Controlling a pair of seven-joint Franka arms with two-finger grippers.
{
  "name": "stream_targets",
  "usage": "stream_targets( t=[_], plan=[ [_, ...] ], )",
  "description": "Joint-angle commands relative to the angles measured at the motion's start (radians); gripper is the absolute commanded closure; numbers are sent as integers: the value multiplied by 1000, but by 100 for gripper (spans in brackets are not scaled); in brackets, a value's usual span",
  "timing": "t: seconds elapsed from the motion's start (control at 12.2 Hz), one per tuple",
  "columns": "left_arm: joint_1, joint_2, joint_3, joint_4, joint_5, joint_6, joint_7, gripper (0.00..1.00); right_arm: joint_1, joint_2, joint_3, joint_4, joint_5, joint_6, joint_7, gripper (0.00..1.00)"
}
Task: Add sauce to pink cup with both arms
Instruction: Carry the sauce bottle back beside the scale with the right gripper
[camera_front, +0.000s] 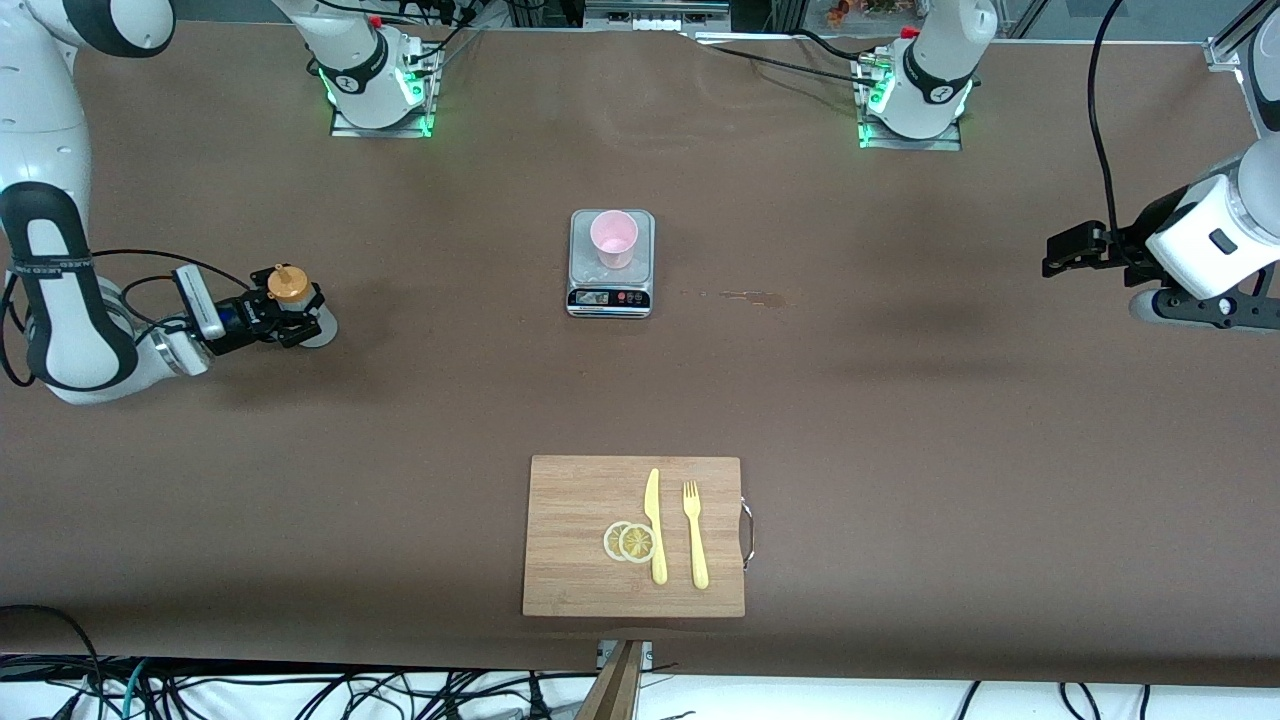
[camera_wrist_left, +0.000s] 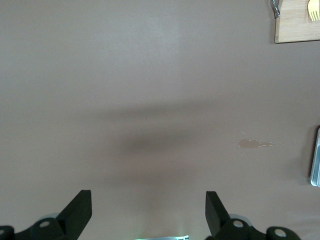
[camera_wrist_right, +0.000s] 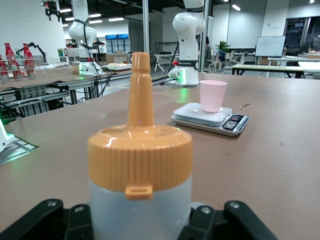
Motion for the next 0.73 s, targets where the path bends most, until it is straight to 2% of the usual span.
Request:
stream_targets(
  t=[0.0,0.24,0.65],
  plan=[
    [9,13,-8,34,19,-24,20,0,-9,54,11,26,16,-36,-58,86],
    [10,16,-8,34,19,-24,20,0,-9,74,11,-11,36,-27,-62,86],
    [10,20,-8,34,19,-24,20,0,19,90,20,-71,131,7,-68,86]
  ],
)
